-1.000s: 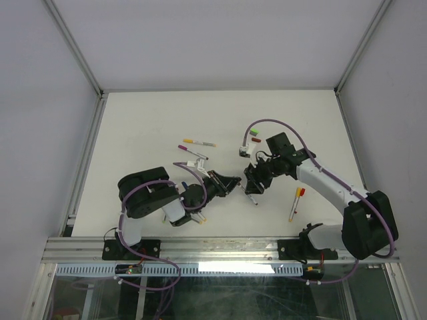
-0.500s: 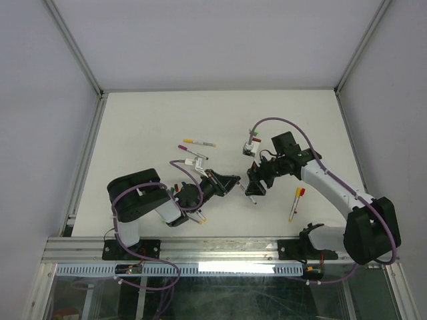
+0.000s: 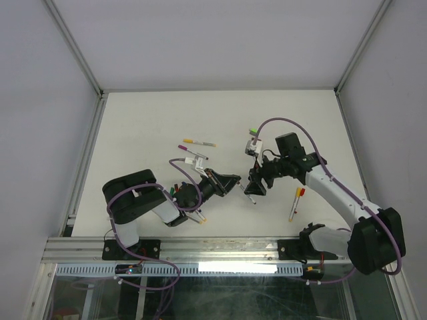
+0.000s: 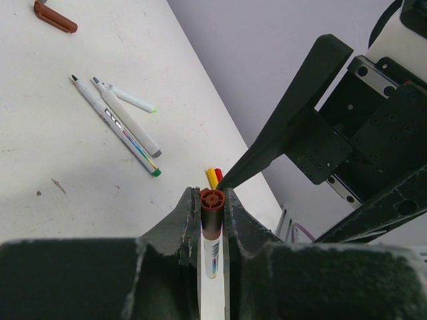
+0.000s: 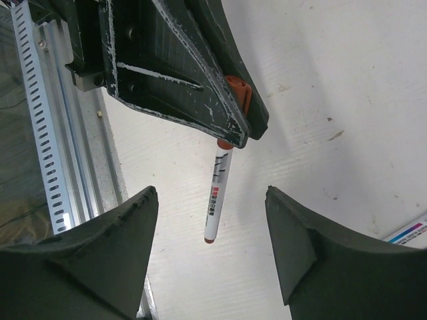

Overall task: Open the pen caps
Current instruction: Open the pen cap from the pen.

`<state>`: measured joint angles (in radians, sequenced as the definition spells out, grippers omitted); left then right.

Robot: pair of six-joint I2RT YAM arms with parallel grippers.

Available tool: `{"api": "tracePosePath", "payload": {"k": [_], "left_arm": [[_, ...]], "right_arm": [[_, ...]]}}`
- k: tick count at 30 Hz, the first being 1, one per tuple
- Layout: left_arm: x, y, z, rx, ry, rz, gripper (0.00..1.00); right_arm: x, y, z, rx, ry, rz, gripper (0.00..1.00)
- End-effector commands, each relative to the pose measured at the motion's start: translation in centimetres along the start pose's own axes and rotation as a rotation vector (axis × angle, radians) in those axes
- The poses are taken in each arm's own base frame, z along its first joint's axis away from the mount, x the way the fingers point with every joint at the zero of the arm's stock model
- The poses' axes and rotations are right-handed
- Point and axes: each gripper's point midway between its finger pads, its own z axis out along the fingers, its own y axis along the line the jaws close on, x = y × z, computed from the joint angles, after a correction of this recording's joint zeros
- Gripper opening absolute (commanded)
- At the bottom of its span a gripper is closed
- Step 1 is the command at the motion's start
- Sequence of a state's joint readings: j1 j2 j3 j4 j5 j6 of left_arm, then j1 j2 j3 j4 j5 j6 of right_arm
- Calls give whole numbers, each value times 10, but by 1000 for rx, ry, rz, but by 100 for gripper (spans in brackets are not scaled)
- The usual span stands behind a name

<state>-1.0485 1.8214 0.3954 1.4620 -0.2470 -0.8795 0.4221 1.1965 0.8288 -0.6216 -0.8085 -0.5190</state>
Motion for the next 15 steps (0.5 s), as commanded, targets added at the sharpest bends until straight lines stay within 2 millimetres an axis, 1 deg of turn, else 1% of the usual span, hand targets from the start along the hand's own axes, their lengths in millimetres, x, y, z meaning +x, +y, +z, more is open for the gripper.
{"api": "tracePosePath", "payload": {"k": [1, 4, 8, 10, 12, 14, 15], "left_arm": [[-48, -77, -6, 283, -164, -39, 0], [-49, -80, -5, 290, -168, -41, 0], [-53, -87, -4, 311, -176, -46, 0], [-56, -91, -3, 320, -186, -49, 0], [-59, -93, -2, 321, -199, -54, 0], [-63, -93, -2, 318, -214, -58, 0], [-64, -94, -1, 317, -217, -58, 0]], "right_arm": [[-16, 4, -1, -23, -86, -42, 67], [-14, 6, 4, -41, -90, -35, 66], [-8, -8, 11, 22, -75, -22, 65], [-6, -9, 15, 26, -68, -18, 64], [-3, -5, 19, 9, -65, -27, 62], [-1, -1, 23, -5, -62, -41, 57], [-1, 0, 24, -11, -58, -44, 52]]}}
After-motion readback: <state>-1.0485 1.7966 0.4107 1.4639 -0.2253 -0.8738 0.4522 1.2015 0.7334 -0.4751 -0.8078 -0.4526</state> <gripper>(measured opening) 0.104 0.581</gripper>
